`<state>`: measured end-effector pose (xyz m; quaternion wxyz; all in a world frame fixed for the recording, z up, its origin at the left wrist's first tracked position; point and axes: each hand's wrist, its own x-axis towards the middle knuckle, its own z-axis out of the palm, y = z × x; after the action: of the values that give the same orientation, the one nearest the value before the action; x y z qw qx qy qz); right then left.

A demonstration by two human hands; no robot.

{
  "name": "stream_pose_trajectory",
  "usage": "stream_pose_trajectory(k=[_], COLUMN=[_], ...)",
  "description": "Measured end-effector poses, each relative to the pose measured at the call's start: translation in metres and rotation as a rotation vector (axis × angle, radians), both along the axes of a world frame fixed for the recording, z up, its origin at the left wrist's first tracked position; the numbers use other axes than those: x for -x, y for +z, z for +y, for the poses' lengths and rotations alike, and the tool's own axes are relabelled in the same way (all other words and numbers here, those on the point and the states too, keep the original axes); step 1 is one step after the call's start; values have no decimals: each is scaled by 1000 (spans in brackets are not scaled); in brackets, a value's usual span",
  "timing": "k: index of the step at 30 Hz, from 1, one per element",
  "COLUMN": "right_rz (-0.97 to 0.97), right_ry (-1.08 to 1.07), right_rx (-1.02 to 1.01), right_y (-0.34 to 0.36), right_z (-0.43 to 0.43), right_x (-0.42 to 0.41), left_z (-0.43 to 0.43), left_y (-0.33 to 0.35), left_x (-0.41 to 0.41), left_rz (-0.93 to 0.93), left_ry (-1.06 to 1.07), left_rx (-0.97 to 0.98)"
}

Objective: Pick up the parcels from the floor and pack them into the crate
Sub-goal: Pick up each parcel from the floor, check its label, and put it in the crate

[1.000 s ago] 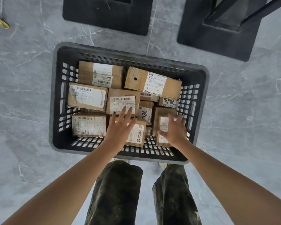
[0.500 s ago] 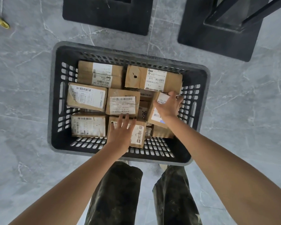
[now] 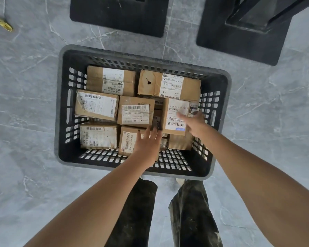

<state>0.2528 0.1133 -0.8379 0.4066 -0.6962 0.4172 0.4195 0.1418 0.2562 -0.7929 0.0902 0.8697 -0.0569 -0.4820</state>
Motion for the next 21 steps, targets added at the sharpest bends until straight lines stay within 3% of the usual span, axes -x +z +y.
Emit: stream_pose_trajectory(k=[2, 9, 13, 17, 21], right_rz=[128, -156, -223, -298, -213], right_ry=[222, 357, 521, 578, 665], right_rx=[-83, 48, 102, 8, -11], right_y=[7, -52, -26, -8, 6], right_z=[-1, -9, 6, 23, 23], right_x=[14, 58, 55, 56, 46], left_z=[-5, -3, -7, -13, -6], left_y=[3, 7, 4, 4, 15], left_x=[1, -3, 1, -6, -10], left_rz=[5, 58, 29, 50, 66], left_ry=[63, 305, 398, 476, 490], left_rx=[-26, 66, 88, 112, 103])
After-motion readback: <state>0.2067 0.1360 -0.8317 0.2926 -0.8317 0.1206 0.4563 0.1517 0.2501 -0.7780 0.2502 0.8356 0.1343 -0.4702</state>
